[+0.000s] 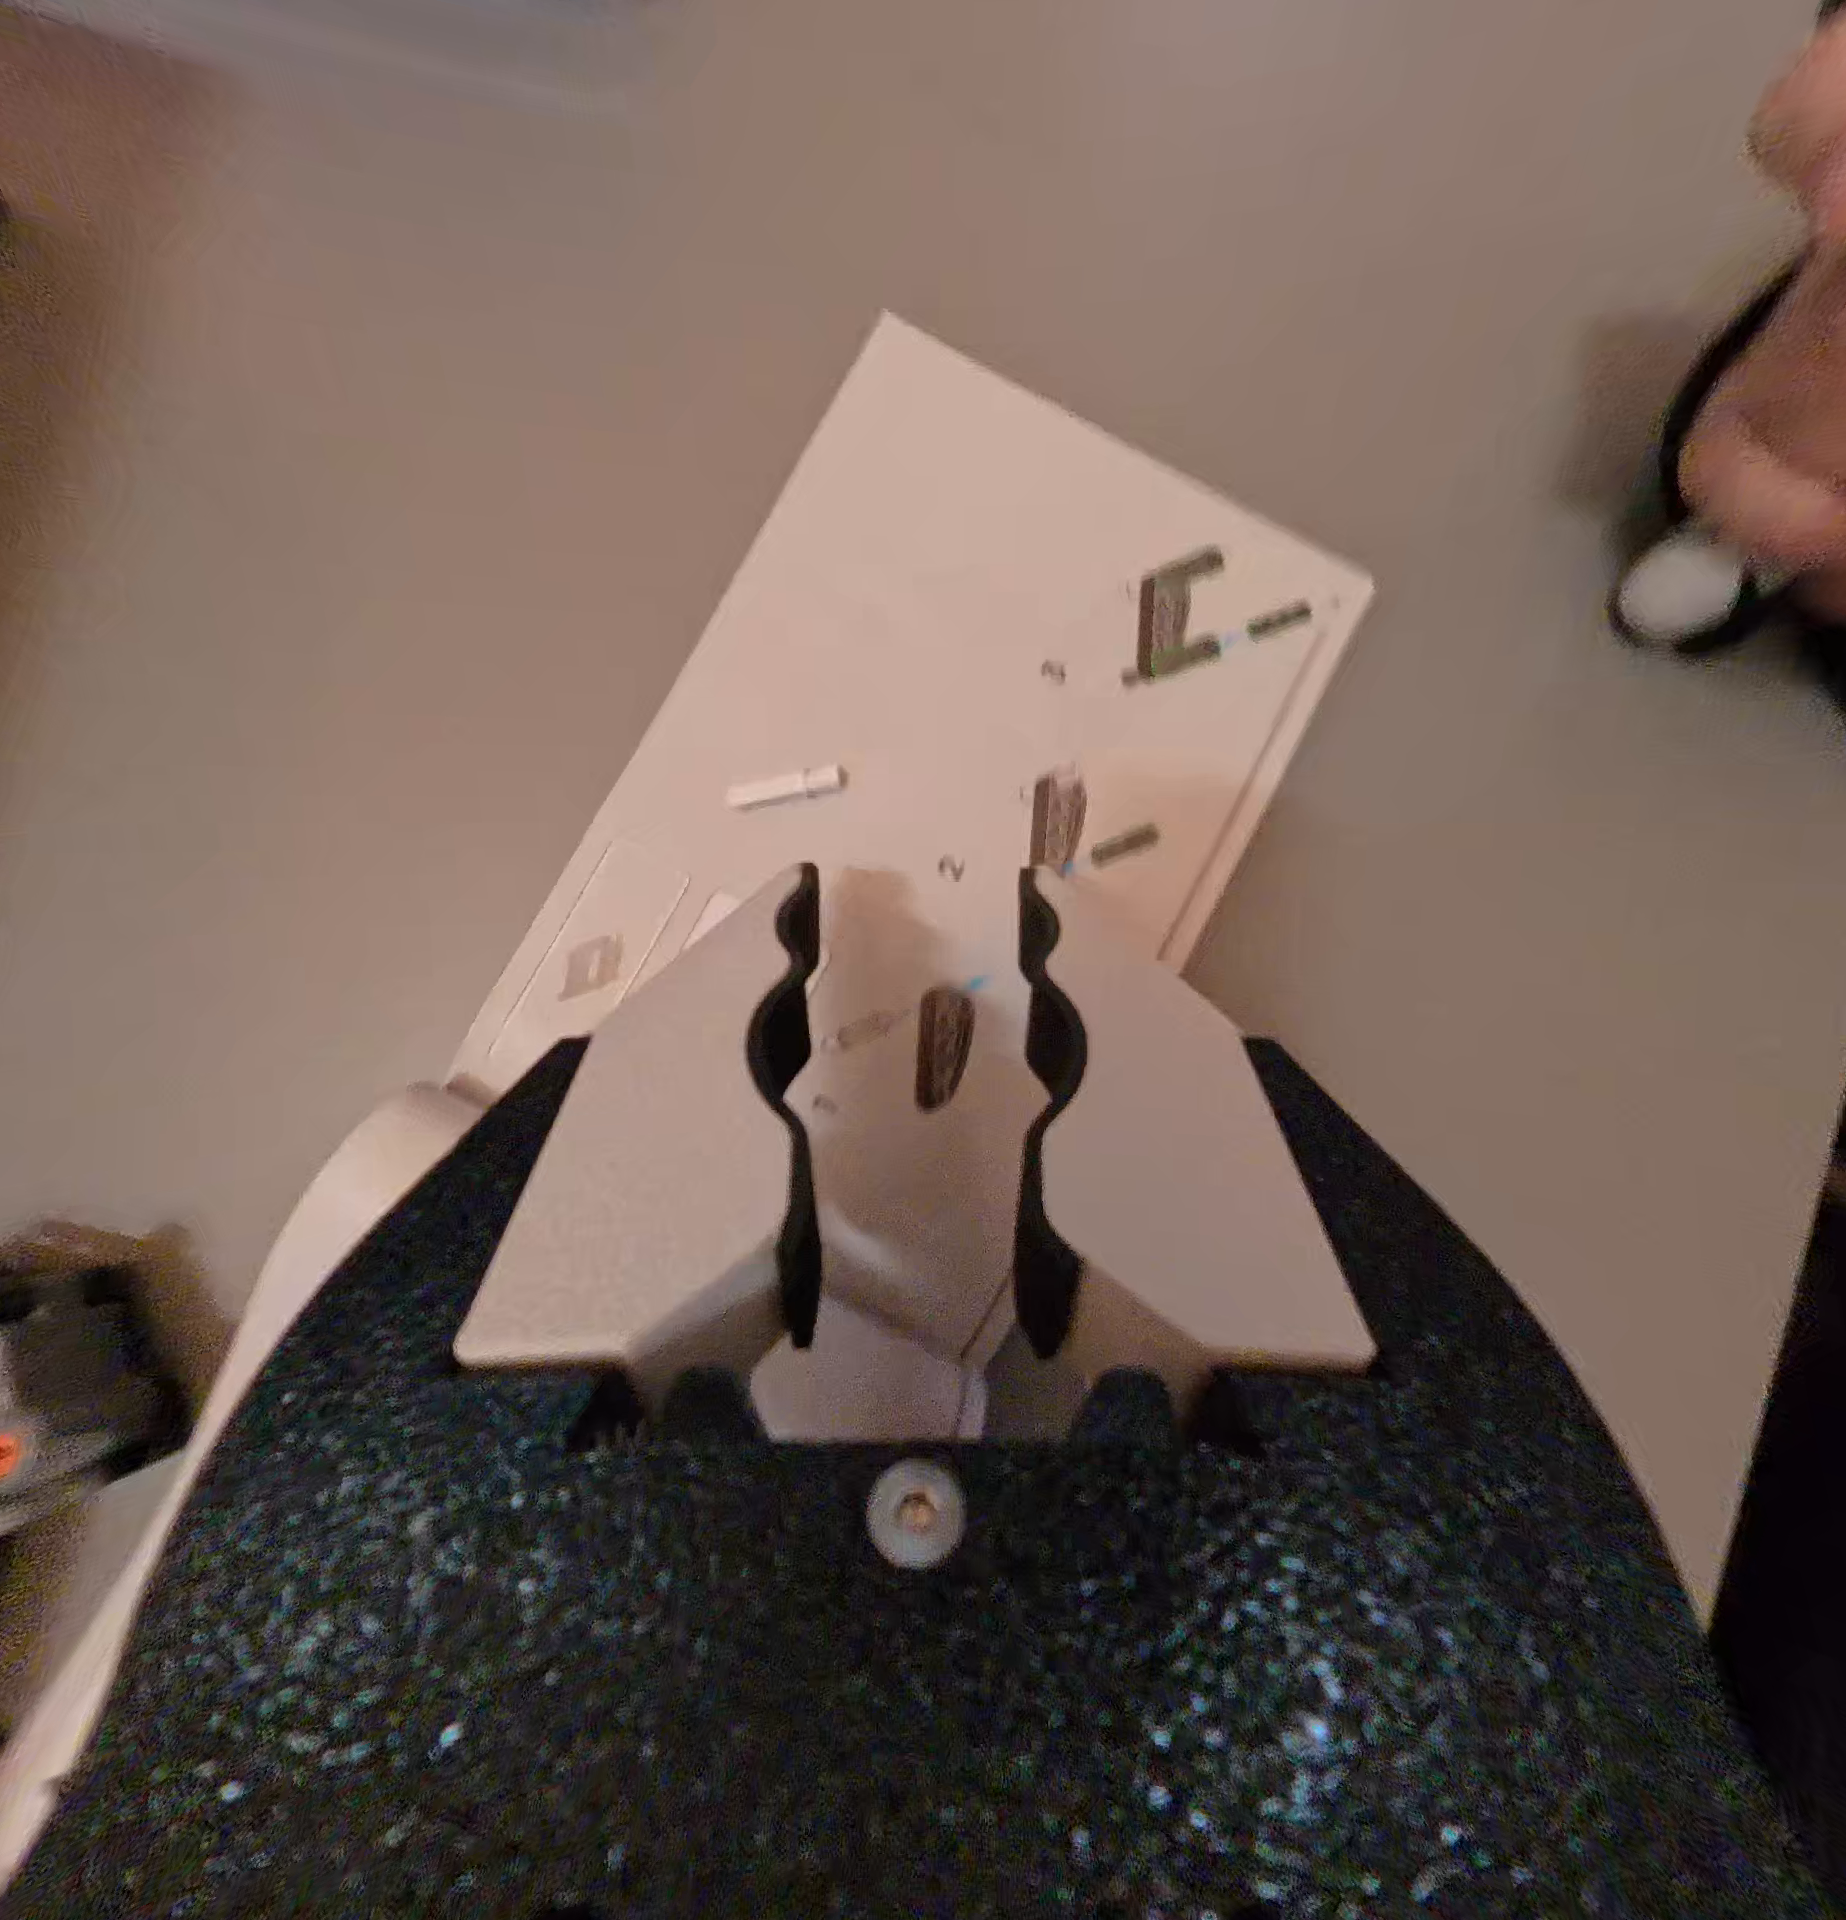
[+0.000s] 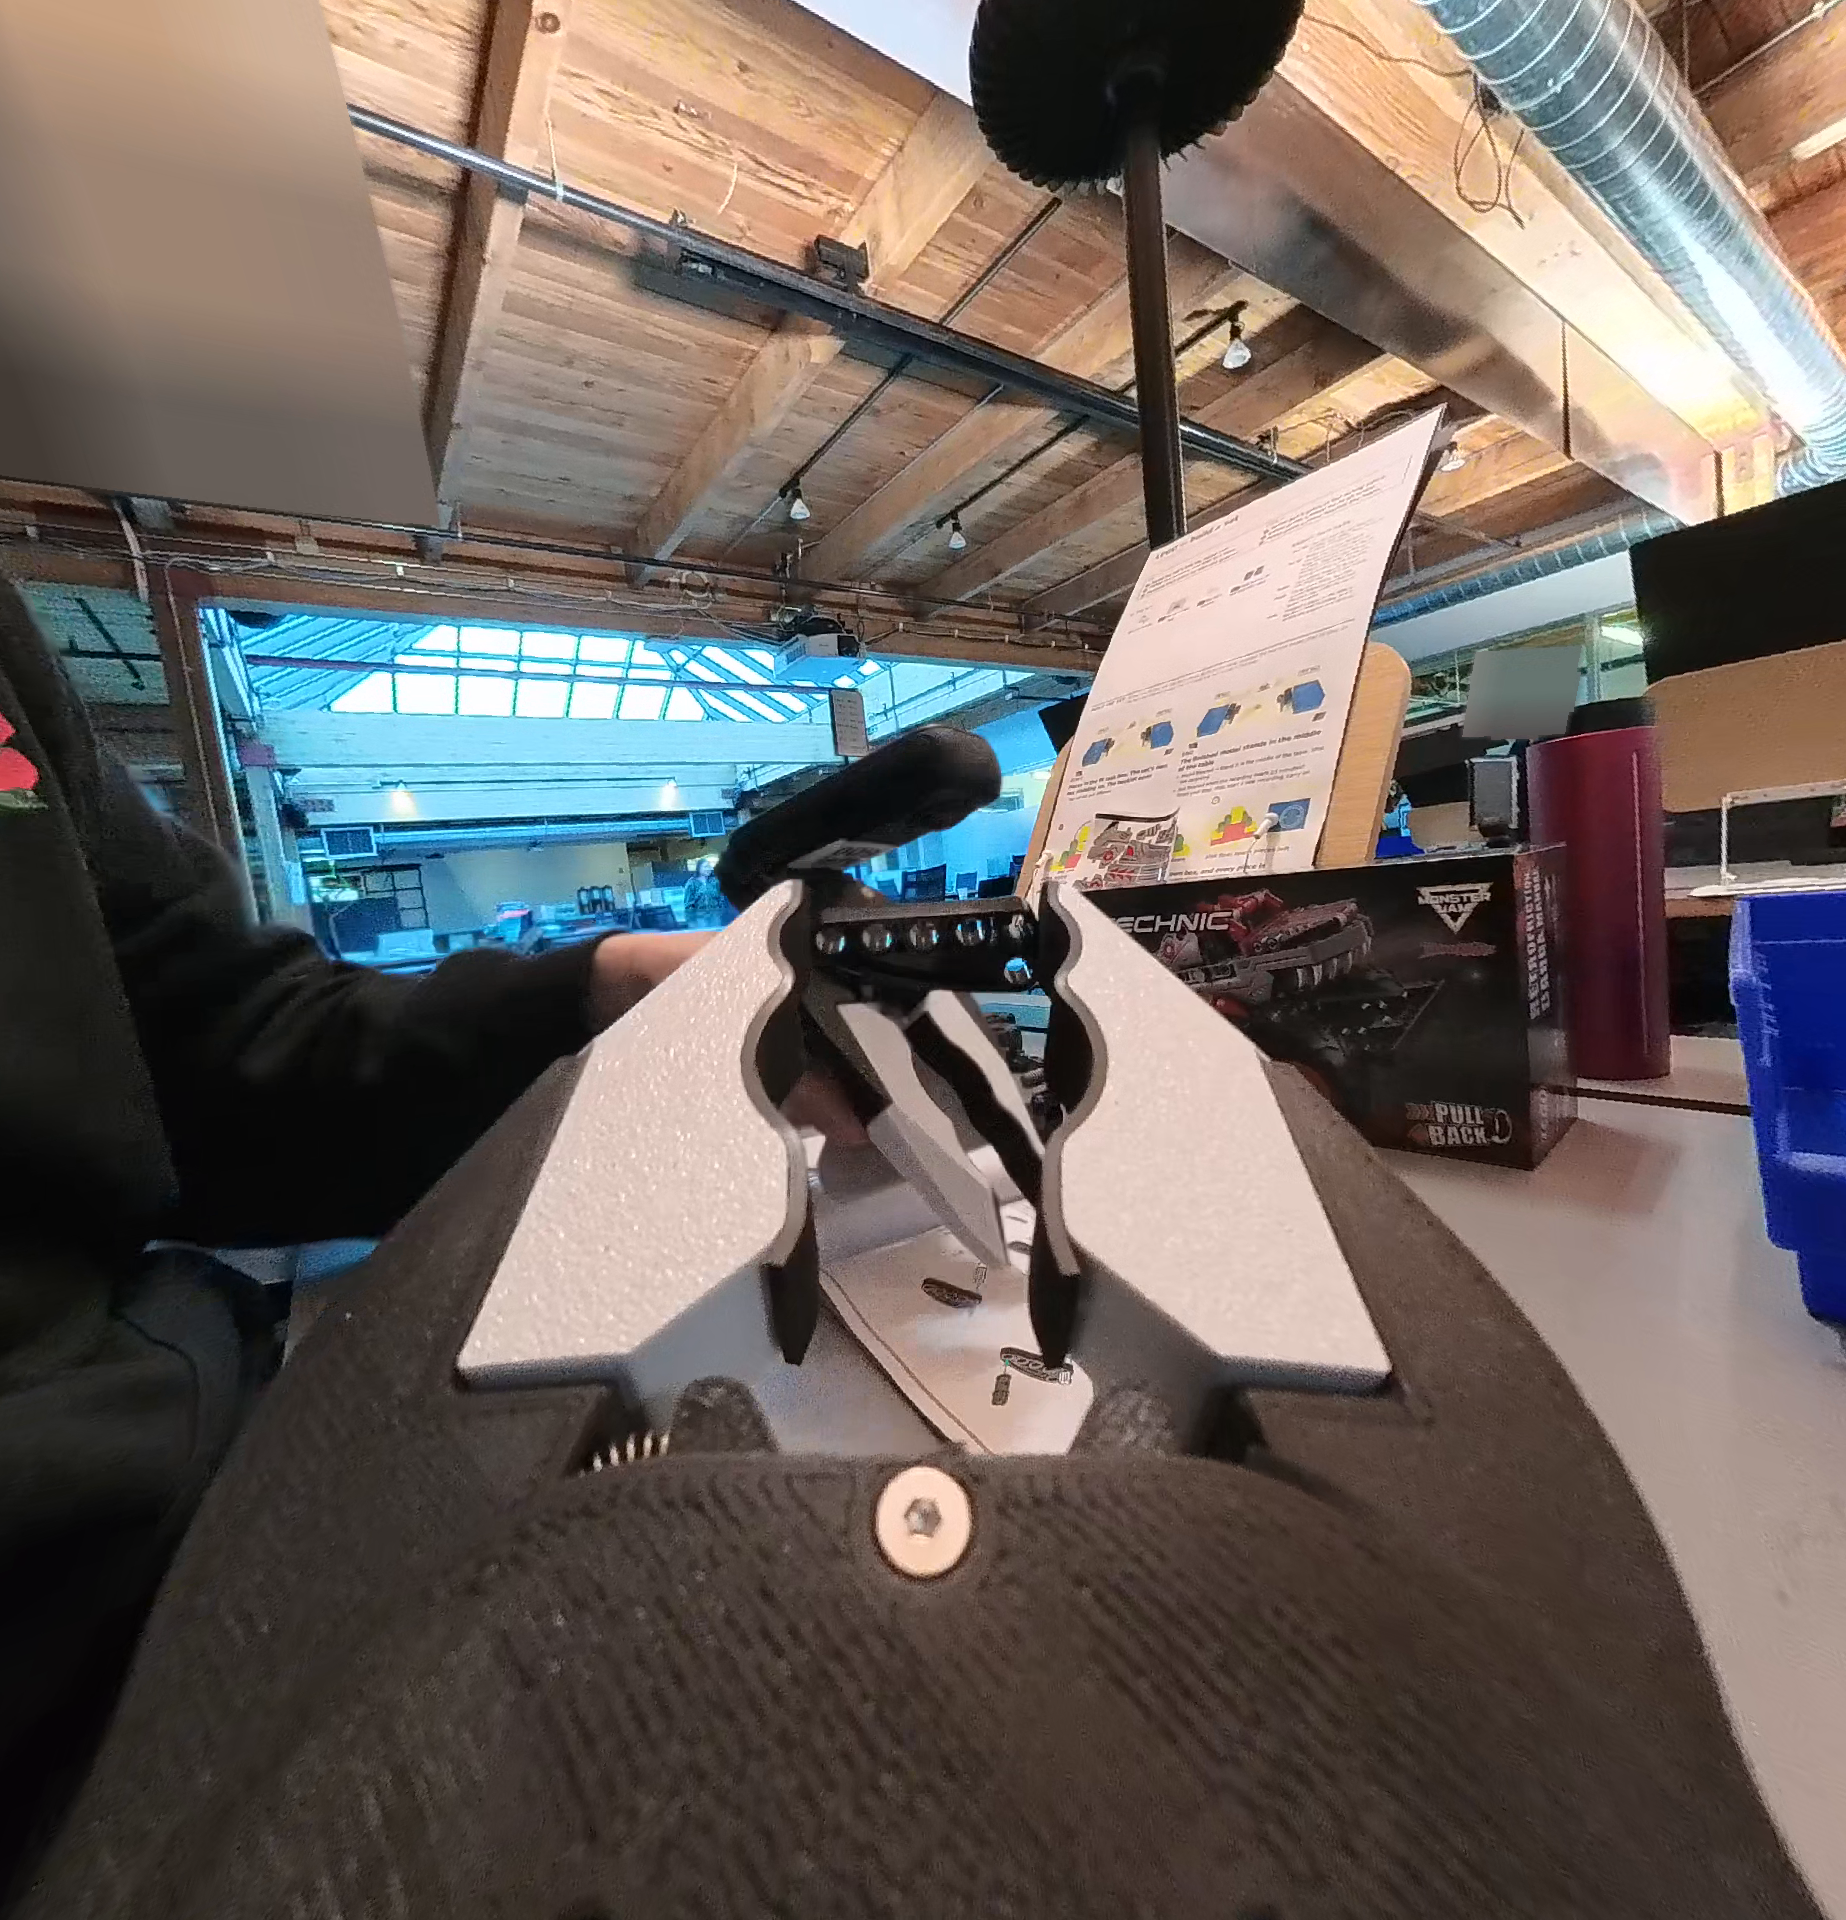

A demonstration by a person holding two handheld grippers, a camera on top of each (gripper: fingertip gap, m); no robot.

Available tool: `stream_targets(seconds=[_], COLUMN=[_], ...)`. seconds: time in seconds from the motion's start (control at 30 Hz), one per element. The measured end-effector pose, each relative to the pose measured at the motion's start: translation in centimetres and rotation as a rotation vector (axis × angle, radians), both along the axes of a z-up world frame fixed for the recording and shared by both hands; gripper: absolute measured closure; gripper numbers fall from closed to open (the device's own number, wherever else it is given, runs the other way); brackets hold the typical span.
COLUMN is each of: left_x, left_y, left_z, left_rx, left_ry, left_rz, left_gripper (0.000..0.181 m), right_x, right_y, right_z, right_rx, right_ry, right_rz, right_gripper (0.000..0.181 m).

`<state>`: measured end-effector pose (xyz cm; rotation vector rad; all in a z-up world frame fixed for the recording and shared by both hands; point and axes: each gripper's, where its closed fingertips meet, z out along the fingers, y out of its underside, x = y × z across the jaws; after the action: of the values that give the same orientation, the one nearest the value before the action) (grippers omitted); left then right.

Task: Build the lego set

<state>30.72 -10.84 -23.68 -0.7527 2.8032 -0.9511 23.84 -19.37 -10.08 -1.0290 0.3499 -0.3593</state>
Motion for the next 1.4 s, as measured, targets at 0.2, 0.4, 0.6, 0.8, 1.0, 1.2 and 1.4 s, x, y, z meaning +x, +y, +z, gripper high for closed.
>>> stream_targets(seconds=[0.2,0.4,0.6,0.8,1.0,1.2,1.4], left_x=[3.2,4.6,4.5,4.8,4.6,2.9,2.4], left_y=[-0.7,-1.9,-1.8,-1.0,-2.5,-1.3,2.5], left_z=[-1.9,-2.1,-2.0,-1.2,-2.0,-1.9,-1.0], left_rx=[0.047,-0.041,-0.026,-0.027,-0.011,0.030,0.091], left_ry=[-0.113,-0.136,-0.169,-0.140,-0.141,-0.192,-0.272], left_rz=[0.296,0.404,0.365,0.351,0.333,0.194,0.255], left_gripper=[0.127,0.136,0.152,0.153,0.151,0.168,0.160], right_x=[-0.2,-0.2,-0.2,-0.2,-0.2,-0.3,-0.3], right_y=[0.0,0.0,-0.1,-0.1,-0.1,-0.1,0.0], right_z=[0.1,0.1,0.2,0.2,0.2,0.2,0.2], right_rx=[0.000,0.007,0.018,0.022,0.028,0.028,0.034], right_ry=[-0.012,-0.009,-0.009,-0.006,-0.004,-0.006,-0.001], right_rz=[-0.001,0.016,0.023,0.032,0.036,0.037,0.046], right_gripper=[0.140,0.140,0.140,0.140,0.140,0.141,0.140])
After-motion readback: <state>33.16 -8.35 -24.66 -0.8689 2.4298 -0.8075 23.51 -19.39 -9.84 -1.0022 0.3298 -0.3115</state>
